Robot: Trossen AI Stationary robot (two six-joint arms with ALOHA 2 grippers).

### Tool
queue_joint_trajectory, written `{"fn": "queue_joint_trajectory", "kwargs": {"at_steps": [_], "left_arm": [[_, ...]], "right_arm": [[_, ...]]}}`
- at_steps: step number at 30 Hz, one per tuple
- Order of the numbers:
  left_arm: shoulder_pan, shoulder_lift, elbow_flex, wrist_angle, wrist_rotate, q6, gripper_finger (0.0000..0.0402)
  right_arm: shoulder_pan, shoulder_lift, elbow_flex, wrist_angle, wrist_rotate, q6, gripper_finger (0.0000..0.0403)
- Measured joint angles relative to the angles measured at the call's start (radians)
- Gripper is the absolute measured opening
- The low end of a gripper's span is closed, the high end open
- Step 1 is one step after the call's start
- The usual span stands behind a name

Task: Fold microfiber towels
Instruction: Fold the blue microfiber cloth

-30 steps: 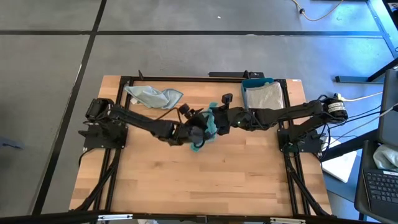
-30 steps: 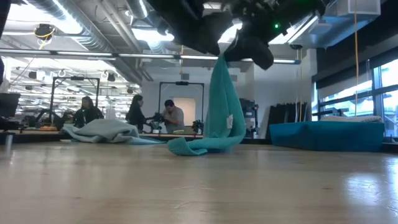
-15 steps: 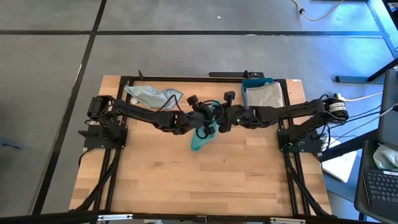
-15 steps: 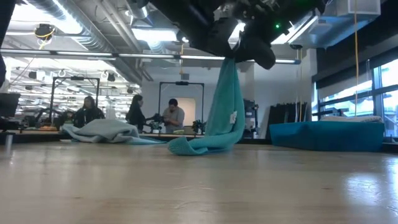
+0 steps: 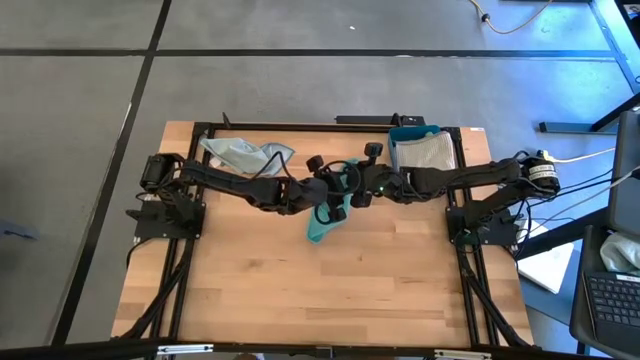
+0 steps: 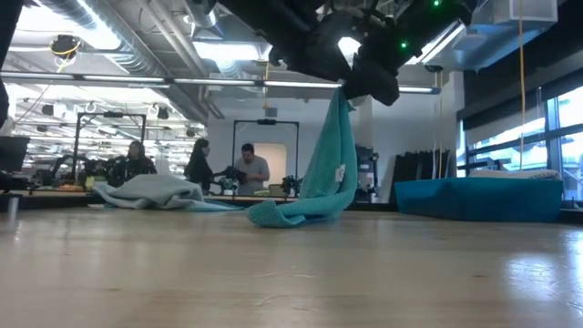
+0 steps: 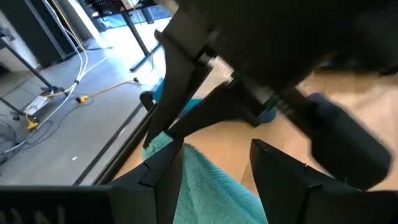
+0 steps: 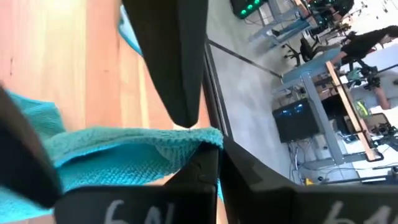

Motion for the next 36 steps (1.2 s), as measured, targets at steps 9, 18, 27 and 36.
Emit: {"fn": "queue_joint_trajectory", "kwargs": {"at_steps": [9,18,27,36], "left_arm": [[0.008,0.029,0.001,-0.075,-0.062,-0.091,0.0174],[0.004,0.047,0.001,-0.101,-0.127,-0.083,0.0174],[0.002,0.041,0.001,-0.213,-0.216,-0.079,0.0174],[0.034,0.041,0.001,-0.238,-0.117,-0.153,0.0174]], "right_arm": [[0.012,0.000,0.002,0.037,0.000,-0.006,0.0006],[0.029,0.000,0.016,0.003,-0.006,-0.014,0.0006],[0.005,0.000,0.016,-0.033,0.024,-0.031,0.0006],[0.001,0.000,0.016,-0.038,0.025,-0.031,0.0006]]}}
